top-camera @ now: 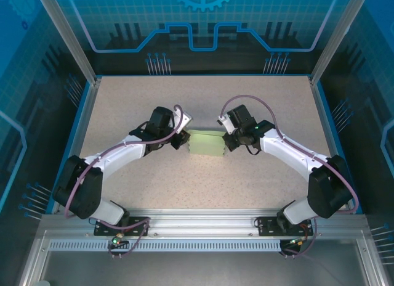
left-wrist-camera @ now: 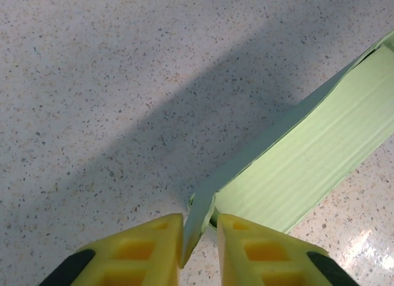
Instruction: Fold the paper box
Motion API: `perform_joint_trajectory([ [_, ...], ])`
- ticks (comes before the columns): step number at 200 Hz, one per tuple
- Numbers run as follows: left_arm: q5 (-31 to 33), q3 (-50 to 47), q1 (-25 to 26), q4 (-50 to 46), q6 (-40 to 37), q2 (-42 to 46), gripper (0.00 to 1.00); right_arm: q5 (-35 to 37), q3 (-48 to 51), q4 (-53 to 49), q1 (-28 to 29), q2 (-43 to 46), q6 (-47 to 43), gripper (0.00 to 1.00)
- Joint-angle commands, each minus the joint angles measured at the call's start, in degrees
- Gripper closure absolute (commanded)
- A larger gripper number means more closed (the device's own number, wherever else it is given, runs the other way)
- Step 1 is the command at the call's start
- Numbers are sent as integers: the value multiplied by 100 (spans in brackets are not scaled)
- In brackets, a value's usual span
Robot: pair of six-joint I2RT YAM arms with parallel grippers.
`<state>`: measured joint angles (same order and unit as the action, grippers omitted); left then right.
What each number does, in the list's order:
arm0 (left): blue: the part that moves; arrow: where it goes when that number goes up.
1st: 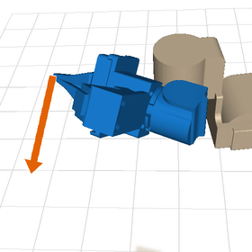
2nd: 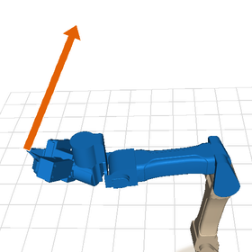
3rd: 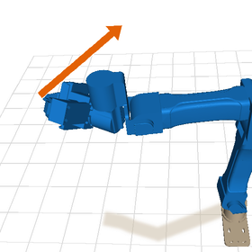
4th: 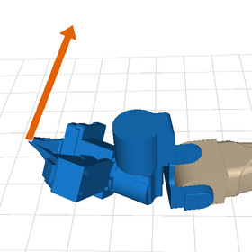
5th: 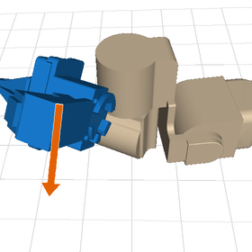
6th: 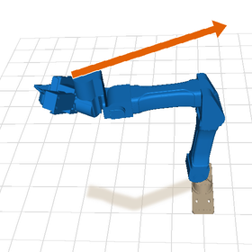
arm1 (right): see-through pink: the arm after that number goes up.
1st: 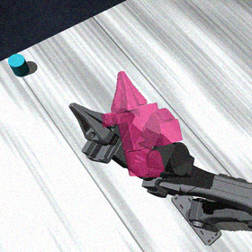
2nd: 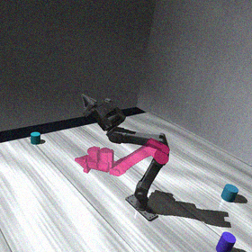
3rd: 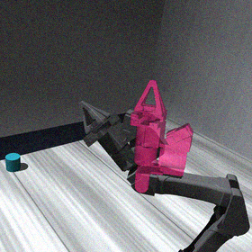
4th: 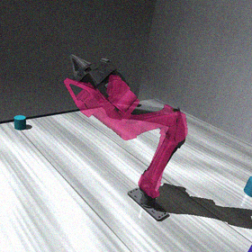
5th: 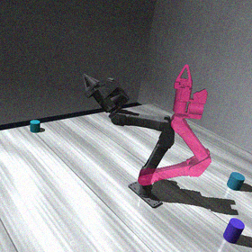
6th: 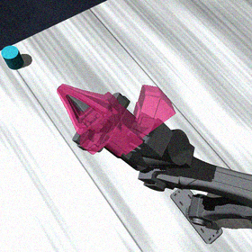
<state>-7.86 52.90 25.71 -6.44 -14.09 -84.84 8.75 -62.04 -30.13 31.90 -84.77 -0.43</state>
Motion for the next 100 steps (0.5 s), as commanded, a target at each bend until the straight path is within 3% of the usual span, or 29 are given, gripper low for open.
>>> perform_joint_trajectory([
  [1,-163,233,-49,-260,-112,-121,81,-68,-116,-283,101,-126,-44,100],
  [51,-207,254,-49,-331,104,-90,92,-132,-199,-313,110,-116,115,100],
  [100,-200,236,-24,-269,1354,34,100,36,-682,-842,166,-401,892,100],
])
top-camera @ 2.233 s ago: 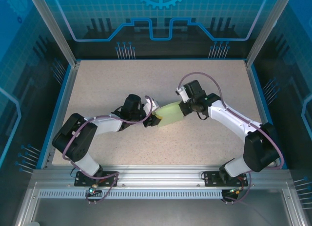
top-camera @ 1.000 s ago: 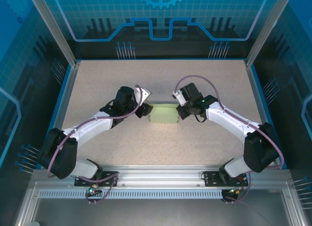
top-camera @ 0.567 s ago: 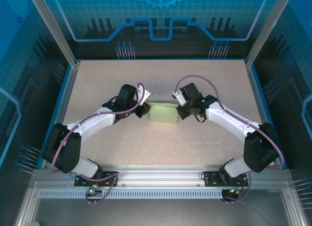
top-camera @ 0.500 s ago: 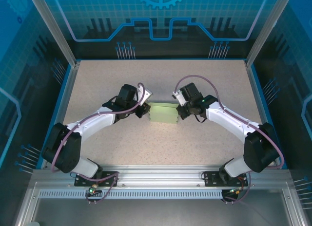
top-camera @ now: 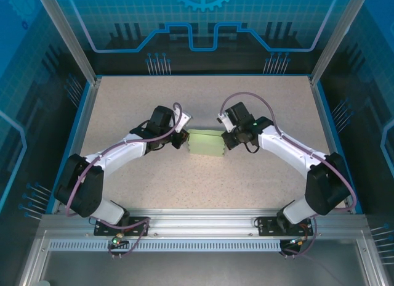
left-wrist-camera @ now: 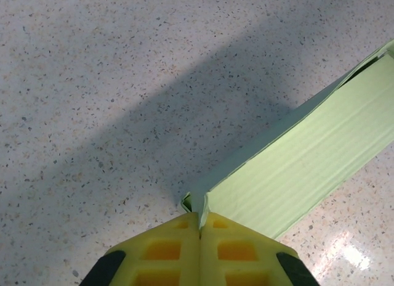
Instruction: Fold the paper box
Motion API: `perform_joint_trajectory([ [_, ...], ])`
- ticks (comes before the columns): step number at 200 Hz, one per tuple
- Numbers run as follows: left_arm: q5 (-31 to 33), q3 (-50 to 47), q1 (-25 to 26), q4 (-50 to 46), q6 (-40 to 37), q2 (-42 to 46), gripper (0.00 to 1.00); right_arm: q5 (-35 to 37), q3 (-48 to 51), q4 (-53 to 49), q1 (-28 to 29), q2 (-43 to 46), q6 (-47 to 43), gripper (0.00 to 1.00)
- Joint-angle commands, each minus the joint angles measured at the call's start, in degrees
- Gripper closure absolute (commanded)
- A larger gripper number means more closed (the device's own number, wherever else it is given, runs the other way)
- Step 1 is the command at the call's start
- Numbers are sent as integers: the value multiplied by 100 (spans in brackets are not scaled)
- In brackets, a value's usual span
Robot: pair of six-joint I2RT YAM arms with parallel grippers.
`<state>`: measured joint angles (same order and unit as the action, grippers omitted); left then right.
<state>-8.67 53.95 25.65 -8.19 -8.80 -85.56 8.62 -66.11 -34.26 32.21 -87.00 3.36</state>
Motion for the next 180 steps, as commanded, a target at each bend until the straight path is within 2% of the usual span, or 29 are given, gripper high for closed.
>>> perform_joint_trajectory([
  [1,-119,123,-17,-90,857,108,100,50,-282,-435,136,-182,538,100],
  [50,321,-69,160,158,2272,324,100,139,-522,-595,225,-417,1338,100],
  [89,753,-111,354,167,2630,277,100,180,-601,-552,241,-493,1798,100],
  [180,1226,-322,694,433,3162,259,100,150,-363,-147,244,-262,2691,97],
])
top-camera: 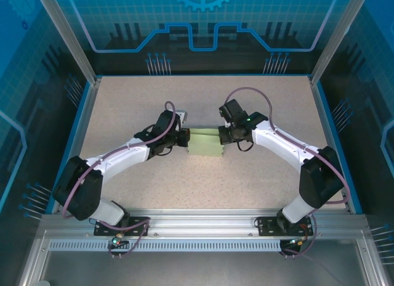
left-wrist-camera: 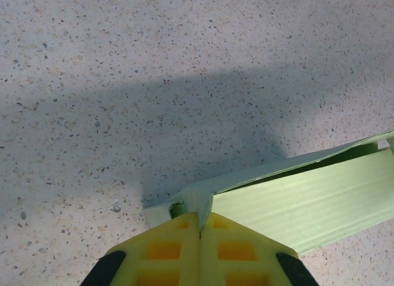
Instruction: Fold the paper box
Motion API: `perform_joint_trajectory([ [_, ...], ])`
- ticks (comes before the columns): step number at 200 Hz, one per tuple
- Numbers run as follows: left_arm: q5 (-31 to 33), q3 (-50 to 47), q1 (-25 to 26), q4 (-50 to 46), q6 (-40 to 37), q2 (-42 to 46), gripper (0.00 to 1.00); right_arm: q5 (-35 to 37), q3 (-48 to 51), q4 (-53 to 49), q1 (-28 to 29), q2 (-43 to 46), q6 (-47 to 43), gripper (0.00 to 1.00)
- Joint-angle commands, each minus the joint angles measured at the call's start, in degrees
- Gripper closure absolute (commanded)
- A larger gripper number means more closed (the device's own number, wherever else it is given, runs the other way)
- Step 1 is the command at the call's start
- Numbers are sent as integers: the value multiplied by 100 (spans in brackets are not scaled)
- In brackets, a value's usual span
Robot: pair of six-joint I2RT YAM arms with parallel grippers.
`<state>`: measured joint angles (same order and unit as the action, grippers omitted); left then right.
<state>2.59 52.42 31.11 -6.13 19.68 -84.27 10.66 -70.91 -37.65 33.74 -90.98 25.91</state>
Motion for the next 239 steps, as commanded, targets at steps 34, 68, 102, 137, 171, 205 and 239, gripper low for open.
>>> perform_joint_trajectory([
  [34,298,-343,243,418,503,218,100,162,550,529,112,411,801,97],
  [68,436,-467,315,559,618,288,100,289,825,802,164,589,1081,97],
  [102,529,-502,388,613,668,281,100,506,1026,975,288,702,1304,97],
  [137,576,-526,419,648,703,262,100,943,1194,1067,444,788,1431,98],
  [171,629,-600,431,717,802,251,100,1391,1511,1336,614,914,1461,98],
  [205,675,-599,468,728,786,236,100,1618,1623,1451,716,889,1374,98],
  [239,1010,-636,463,601,518,278,100,1699,1739,1601,747,880,1153,98],
])
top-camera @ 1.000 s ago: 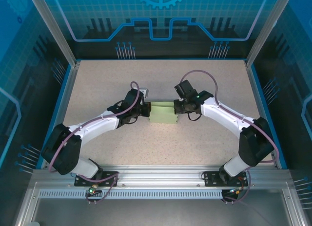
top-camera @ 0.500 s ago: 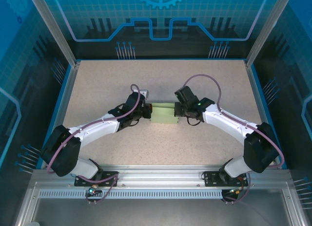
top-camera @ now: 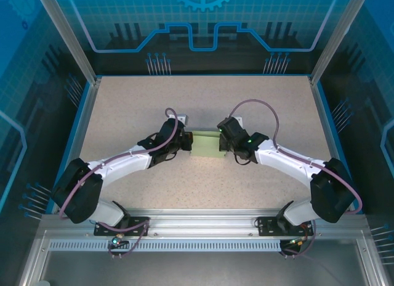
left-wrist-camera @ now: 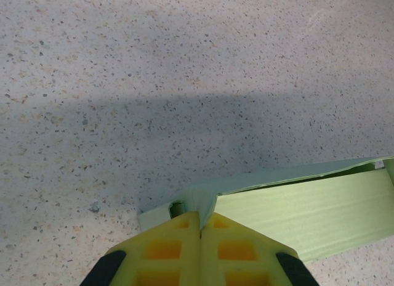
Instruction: Fold the paper box
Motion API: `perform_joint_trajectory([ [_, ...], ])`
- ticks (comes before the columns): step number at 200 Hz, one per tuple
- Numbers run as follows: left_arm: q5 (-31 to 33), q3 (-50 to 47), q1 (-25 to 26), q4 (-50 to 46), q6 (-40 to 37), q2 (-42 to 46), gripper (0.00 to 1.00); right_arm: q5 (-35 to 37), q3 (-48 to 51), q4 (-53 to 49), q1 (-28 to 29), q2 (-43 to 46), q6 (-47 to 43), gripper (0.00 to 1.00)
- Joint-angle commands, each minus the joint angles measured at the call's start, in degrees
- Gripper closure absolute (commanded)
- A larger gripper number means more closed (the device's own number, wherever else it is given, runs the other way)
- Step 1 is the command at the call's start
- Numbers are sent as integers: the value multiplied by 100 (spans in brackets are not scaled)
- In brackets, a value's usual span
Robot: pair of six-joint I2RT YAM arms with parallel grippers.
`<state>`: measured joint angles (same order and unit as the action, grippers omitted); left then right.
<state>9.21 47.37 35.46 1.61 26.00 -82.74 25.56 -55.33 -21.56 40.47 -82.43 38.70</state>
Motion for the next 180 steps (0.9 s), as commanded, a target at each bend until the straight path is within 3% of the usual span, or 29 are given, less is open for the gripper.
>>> perform_joint_trajectory([
  [1,368,-127,25,-184,-126,126,100,206,176,-16,75,21,-139,98],
  [46,797,-123,-16,-352,-459,272,100,303,272,-15,69,-31,-325,99],
  [128,687,-347,-20,-65,-463,75,100,381,462,209,212,-159,-359,99],
  [180,811,-932,313,573,-139,-132,100,749,960,715,540,-211,-485,99],
])
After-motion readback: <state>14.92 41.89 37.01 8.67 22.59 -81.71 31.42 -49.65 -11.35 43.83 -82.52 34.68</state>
